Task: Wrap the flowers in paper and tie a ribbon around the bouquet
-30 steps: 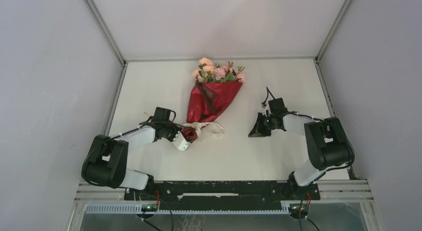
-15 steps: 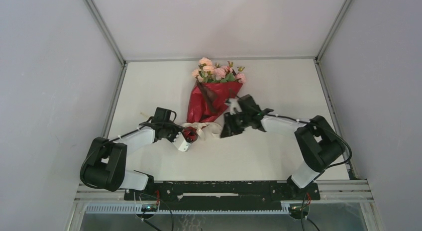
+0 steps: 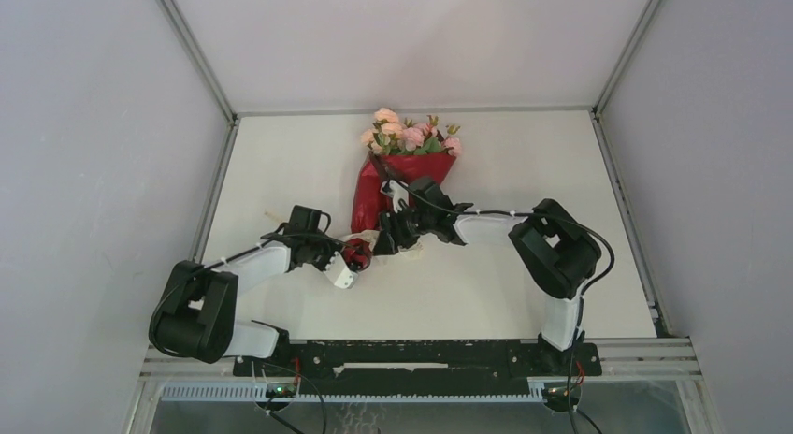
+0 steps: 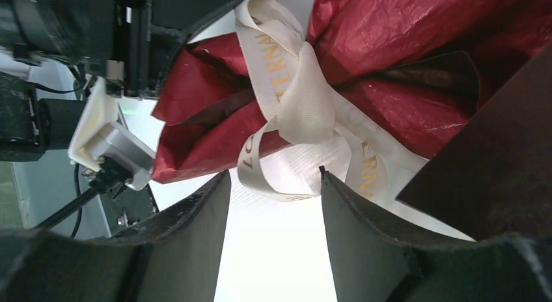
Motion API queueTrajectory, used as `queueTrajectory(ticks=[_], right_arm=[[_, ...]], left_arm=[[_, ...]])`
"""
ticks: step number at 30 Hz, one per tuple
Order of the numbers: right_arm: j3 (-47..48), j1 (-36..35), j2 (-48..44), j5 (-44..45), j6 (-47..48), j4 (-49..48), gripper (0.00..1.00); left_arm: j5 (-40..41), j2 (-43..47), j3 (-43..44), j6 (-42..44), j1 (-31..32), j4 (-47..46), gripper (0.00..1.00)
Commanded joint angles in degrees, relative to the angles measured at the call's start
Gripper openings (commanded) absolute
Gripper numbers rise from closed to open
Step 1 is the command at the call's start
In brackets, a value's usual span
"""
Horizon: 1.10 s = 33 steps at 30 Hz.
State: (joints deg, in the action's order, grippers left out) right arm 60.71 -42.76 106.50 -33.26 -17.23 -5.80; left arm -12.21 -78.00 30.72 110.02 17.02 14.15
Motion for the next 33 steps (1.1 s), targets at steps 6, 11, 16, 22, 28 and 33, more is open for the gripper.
queueTrajectory(ticks=[6, 11, 16, 22, 28, 33], right_arm=[[4.08, -1.66, 3.66, -1.56, 2.24, -0.41, 0.27], [2.24, -3.06, 0.92, -1.31, 8.16, 9.84, 0.0], [-0.38, -5.58, -1.08, -3.99, 14.6, 21.63, 0.0], [-1.34, -6.46, -1.67, -7.67, 17.04, 29.65, 0.17], [-2.26, 1.84, -9.76, -9.93, 17.62, 26.78, 0.61], [-8.64, 9.05, -14.47, -0.18, 10.46, 10.11, 0.84]], left_arm=[[-1.24, 1.42, -0.66, 0.39, 0.3, -1.17, 0.0], [-0.55, 0.99, -0.3, -0.21, 0.35, -1.7, 0.0], [-1.07, -0.21, 0.35, -0.8, 0.3, -3.09, 0.0], [-1.13, -0.69, 0.81, -0.52, 0.24, -3.34, 0.0], [-1.06, -0.35, 0.45, -1.06, 0.24, -3.36, 0.0], [-0.68, 0.03, 0.14, -1.36, 0.23, -3.25, 0.0]])
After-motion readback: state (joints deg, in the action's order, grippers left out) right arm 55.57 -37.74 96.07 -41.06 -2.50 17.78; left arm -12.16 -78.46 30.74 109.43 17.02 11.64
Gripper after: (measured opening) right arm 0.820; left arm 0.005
